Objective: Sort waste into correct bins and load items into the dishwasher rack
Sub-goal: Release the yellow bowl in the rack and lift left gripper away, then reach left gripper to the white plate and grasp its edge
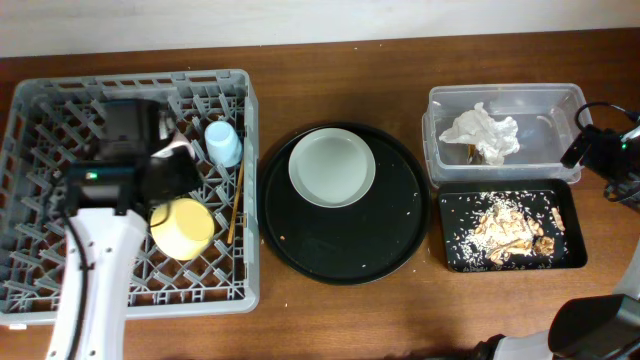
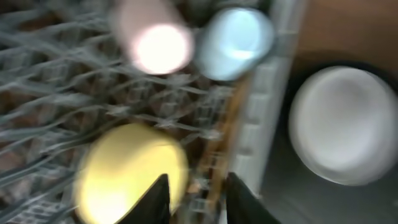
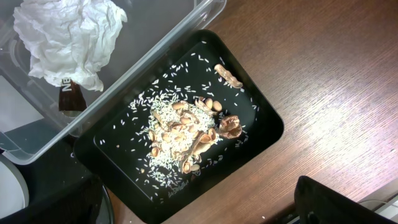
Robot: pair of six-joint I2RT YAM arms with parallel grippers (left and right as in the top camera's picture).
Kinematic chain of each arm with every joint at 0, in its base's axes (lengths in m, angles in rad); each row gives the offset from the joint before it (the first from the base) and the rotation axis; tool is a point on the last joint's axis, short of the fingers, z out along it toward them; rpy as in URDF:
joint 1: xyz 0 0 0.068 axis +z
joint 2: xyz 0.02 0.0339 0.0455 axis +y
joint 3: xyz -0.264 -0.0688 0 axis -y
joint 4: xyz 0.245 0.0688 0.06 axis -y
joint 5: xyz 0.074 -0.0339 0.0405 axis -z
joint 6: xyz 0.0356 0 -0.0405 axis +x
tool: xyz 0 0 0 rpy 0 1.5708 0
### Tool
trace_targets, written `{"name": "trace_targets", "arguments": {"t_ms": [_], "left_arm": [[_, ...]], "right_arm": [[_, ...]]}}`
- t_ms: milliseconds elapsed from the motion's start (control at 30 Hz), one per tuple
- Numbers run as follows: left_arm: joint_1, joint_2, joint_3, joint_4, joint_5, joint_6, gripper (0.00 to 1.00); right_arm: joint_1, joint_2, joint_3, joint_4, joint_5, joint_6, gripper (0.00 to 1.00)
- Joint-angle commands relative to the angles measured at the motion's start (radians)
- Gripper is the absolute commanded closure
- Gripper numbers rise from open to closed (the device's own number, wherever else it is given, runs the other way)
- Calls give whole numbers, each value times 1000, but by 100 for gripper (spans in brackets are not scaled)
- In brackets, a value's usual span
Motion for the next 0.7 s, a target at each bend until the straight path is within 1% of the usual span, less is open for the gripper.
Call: {"name": "trace_targets", "arguments": {"t_ms": [0, 67, 167, 233, 400, 667], "left_arm": [[-135, 23, 15, 86, 80, -5, 58], [-216, 58, 15, 144, 69, -5, 57], [-312, 134, 15, 204, -11, -6, 56], [-352, 193, 15, 240, -16, -6, 56], [-428, 332, 15, 335, -14, -5, 55], [-526, 432, 15, 484, -13, -6, 56]], "right_arm": [[-4, -4, 10, -2, 9, 1, 1], [-4, -4, 10, -2, 9, 1, 1], [-4, -4, 10, -2, 9, 1, 1], [-4, -4, 10, -2, 9, 1, 1], [-4, -4, 10, -2, 9, 1, 1], [-4, -4, 10, -2, 9, 1, 1]]}}
